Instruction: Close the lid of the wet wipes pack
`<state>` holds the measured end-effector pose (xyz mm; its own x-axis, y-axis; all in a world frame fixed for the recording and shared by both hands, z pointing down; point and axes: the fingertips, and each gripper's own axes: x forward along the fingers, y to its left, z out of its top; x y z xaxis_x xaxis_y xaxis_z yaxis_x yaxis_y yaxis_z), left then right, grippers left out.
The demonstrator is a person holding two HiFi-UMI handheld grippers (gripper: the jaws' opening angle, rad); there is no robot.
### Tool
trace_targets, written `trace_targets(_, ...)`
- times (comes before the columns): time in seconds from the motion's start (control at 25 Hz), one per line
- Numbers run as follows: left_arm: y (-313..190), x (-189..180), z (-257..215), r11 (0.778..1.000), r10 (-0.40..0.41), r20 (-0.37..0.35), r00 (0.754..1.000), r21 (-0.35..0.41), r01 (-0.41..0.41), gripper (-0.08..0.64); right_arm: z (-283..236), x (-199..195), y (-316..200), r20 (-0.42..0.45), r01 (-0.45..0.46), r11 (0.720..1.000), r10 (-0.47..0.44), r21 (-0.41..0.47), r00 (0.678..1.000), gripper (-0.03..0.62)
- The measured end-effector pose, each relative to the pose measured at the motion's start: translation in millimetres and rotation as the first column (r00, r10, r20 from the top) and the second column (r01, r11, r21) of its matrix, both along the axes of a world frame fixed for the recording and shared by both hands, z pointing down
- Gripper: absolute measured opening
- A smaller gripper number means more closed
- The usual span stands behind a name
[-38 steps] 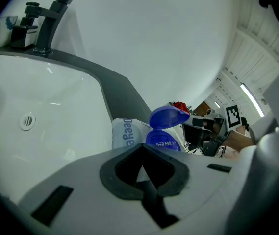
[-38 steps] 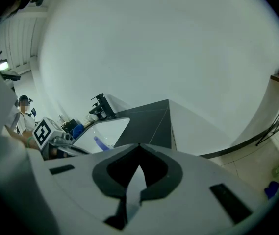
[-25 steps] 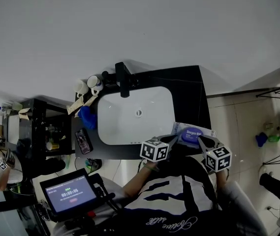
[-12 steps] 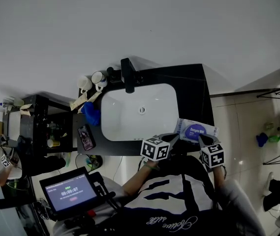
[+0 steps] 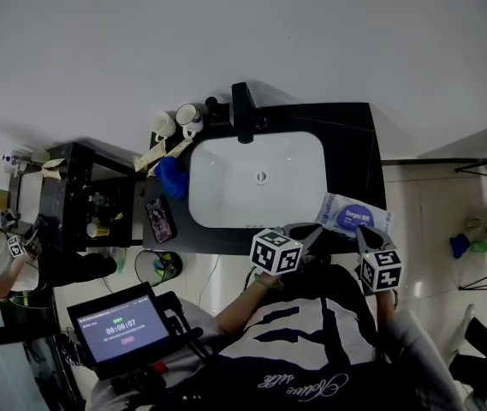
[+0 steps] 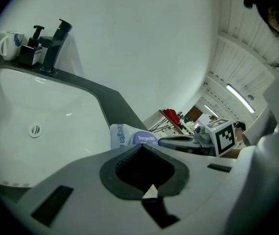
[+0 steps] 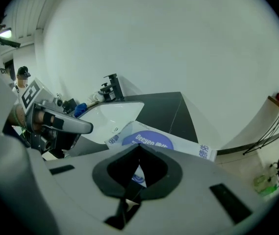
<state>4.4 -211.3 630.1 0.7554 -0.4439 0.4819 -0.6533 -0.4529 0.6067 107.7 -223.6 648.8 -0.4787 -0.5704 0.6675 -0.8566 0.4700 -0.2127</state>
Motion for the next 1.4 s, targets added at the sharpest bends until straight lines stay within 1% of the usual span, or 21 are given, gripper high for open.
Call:
trace_targets(0.12,17.2,-3.2,-24.2,0.999,0.009,-0.027,1.000,0.032,-0.009,0.001,-29.2,-6.9,13.0,0.056,-0.043,0.999,0.042,0.021,0.998,-0.002)
trace_targets(0.24,27.6,-11.4,-34.9,0.998,0.013,-0.042,0.999,0.067,-0.010,0.002,-38.6,-17.0,19.6,0.118,-0.087,0.996,0.083,0.028,0.990,-0.002)
trace_targets(0.36,39.7,-24.1,-46.2,0.995,0.010,-0.060,0.998,0.095,-0.004,0.001,-45.3,-27.4,31.4,0.146,-0.117,0.993,0.111,0.033,0.983,-0.002)
trace_targets(0.52,56.4,-41.3,-65.1,0.992,0.010,-0.088,0.996,0.128,0.002,0.002,-59.8,-40.7,51.2,0.163,-0.153,0.987,0.142,0.057,0.976,-0.002)
trace_targets(0.6,63.9,-48.6,-70.7,0.989,0.016,-0.100,0.995,0.145,-0.001,0.000,-64.3,-48.0,61.2,0.188,-0.178,0.982,0.163,0.067,0.969,-0.002)
trace_targets(0.76,80.9,-60.5,-78.5,0.985,0.050,-0.121,0.991,0.169,-0.029,0.001,-74.1,-61.8,86.8,0.257,-0.247,0.966,0.219,0.081,0.941,-0.002)
trace_targets(0.96,107.6,-64.3,-79.5,0.981,0.110,-0.128,0.986,0.175,-0.087,0.002,-78.3,-70.2,133.8,0.277,-0.307,0.947,0.272,0.093,0.922,-0.002)
trace_targets(1.12,129.5,-54.2,-80.6,0.974,0.171,-0.140,0.975,0.174,-0.146,0.000,-80.4,-67.6,167.4,0.275,-0.346,0.933,0.309,0.097,0.910,-0.002)
trace_targets(1.28,149.8,-42.2,-83.3,0.966,0.224,-0.156,0.962,0.166,-0.198,0.001,-83.2,-61.4,191.4,0.273,-0.385,0.918,0.350,0.089,0.896,-0.002)
trace_targets(1.4,158.3,-36.3,-85.3,0.963,0.244,-0.160,0.956,0.159,-0.219,0.000,-87.5,-57.5,199.8,0.281,-0.407,0.910,0.370,0.085,0.886,-0.002)
